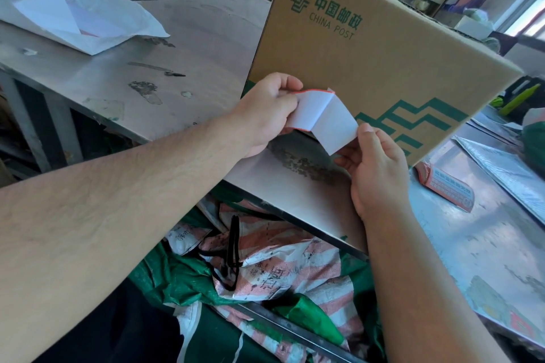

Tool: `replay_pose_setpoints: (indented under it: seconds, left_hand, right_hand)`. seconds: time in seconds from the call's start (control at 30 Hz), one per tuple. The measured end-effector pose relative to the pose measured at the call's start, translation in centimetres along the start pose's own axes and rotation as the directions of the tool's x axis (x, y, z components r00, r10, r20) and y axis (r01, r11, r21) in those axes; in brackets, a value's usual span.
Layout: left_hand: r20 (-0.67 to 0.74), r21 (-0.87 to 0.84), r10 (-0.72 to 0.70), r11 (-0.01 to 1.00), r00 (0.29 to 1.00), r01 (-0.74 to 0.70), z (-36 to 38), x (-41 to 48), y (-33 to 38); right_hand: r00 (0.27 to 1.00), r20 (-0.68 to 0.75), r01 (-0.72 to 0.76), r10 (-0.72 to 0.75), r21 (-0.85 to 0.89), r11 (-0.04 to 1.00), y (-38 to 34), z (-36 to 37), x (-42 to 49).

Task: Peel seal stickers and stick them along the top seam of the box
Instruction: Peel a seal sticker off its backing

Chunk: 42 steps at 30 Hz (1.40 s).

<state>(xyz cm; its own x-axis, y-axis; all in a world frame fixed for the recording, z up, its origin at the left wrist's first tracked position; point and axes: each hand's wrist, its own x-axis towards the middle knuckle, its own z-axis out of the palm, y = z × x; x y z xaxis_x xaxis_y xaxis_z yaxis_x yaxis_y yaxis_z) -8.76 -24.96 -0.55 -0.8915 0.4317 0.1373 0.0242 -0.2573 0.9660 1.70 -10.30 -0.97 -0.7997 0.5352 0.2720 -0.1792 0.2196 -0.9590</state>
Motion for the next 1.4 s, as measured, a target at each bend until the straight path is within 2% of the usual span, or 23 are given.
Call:
replay_pose_setpoints:
  seconds: [0.13,0.3,0.47,0.6,0.77,0.93,1.07,1.2,1.4]
  left_hand:
    - [-0.008,-0.029,0.008,1.0,1.0,-0.008,0.0,-0.3,0.2]
    - [0.064,0.108,0.024,0.994,0.998,-0.031,0.2,-0.6,0.4]
    - [-0.035,0.072,0.121,0.99,0.992,-0.118,0.0,-0.4,0.2]
    - [-0.138,0.109,0.218,0.973,0.966,-0.204,-0.2,-0.4,0.2]
    - [-0.189,0.179,0.208,0.968,0.96,-0.175,-0.1,-0.4,0.2]
    - [-0.068,0.121,0.24,0.966,0.968,-0.23,0.0,-0.9,0.2]
    - [-0.098,0.091,0.258,0.964,0.961,-0.249,0.0,-0.9,0.3]
    - [-0.131,0.156,0.283,0.952,0.95,-0.262,-0.2,-1.1,0.7]
    - [0.118,0.18,0.325,0.922,0.938,-0.342,-0.3,-2.0,0.9]
  right_hand:
    - [0.998,0.058,0.021,-0.018,-0.045,0.999,0.0,0.1,-0.1]
    - [0.997,0.078,0.025,-0.021,-0.049,0.998,0.1,0.0,0.0]
    - [0.998,0.049,0.037,-0.035,-0.047,0.998,0.0,0.1,-0.1]
    - [0.999,-0.034,0.027,-0.027,0.001,1.0,-0.2,-0.1,-0.1]
    - [0.982,-0.19,0.005,0.017,0.115,0.993,-0.8,-0.3,0.0]
    - [0.974,-0.223,0.07,-0.043,0.115,0.991,-0.9,-0.3,-0.3]
    - [0.973,-0.229,0.068,-0.037,0.131,0.989,-0.9,-0.4,-0.3]
    - [0.973,-0.227,0.067,-0.034,0.14,0.988,-0.9,-0.3,-0.4]
    - [0.972,-0.229,0.082,-0.058,0.097,0.992,-1.2,-0.2,-0.6]
